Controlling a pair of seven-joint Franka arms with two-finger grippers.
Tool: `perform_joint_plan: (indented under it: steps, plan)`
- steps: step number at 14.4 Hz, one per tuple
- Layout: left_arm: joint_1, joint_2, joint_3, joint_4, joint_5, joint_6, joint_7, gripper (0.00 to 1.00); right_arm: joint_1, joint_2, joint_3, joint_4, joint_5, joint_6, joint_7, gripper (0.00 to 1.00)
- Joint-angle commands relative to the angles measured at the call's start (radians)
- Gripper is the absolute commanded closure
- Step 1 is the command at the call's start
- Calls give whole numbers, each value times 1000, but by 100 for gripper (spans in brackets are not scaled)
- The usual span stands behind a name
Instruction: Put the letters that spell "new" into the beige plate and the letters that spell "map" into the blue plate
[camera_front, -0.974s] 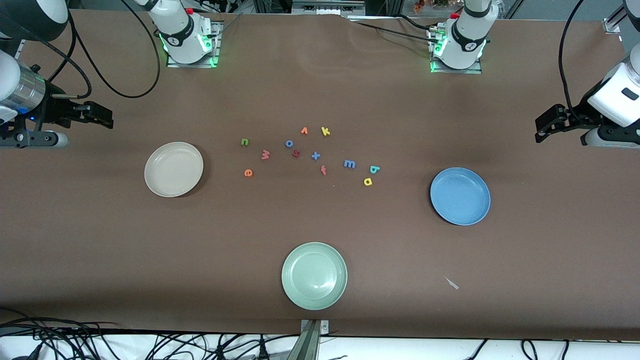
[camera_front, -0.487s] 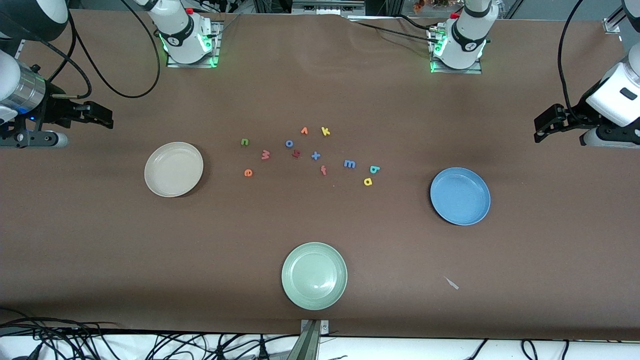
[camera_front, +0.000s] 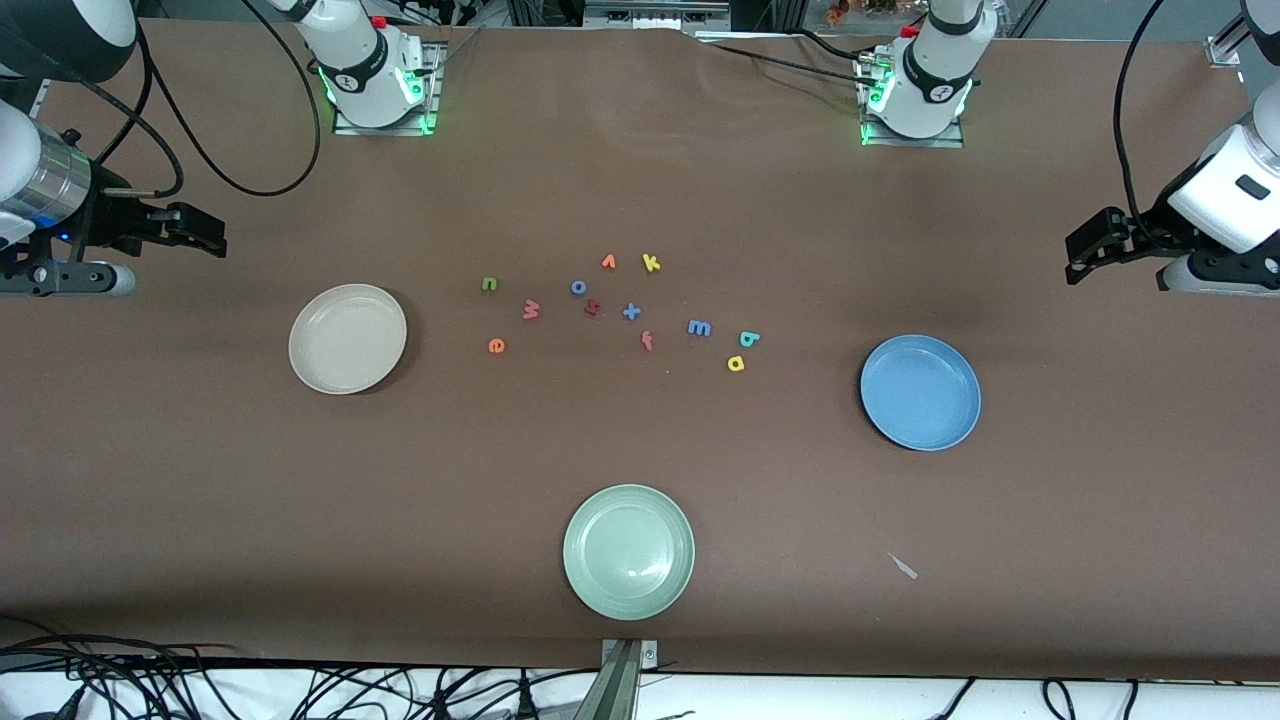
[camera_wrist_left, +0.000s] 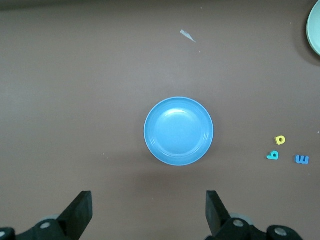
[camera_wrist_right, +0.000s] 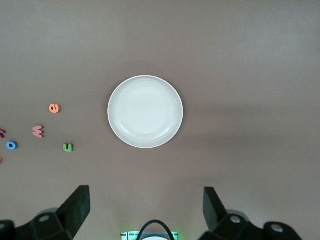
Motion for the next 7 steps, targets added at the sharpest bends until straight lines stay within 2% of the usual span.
perform_joint_plan:
  steps: [1,7]
  plan:
    - [4,-6,-6,14,25,-22,4,0,-1,4,1,11,16,-15,11,0]
    - [2,-6,-8,17,26,-28,5,0,-1,4,1,11,16,-15,11,0]
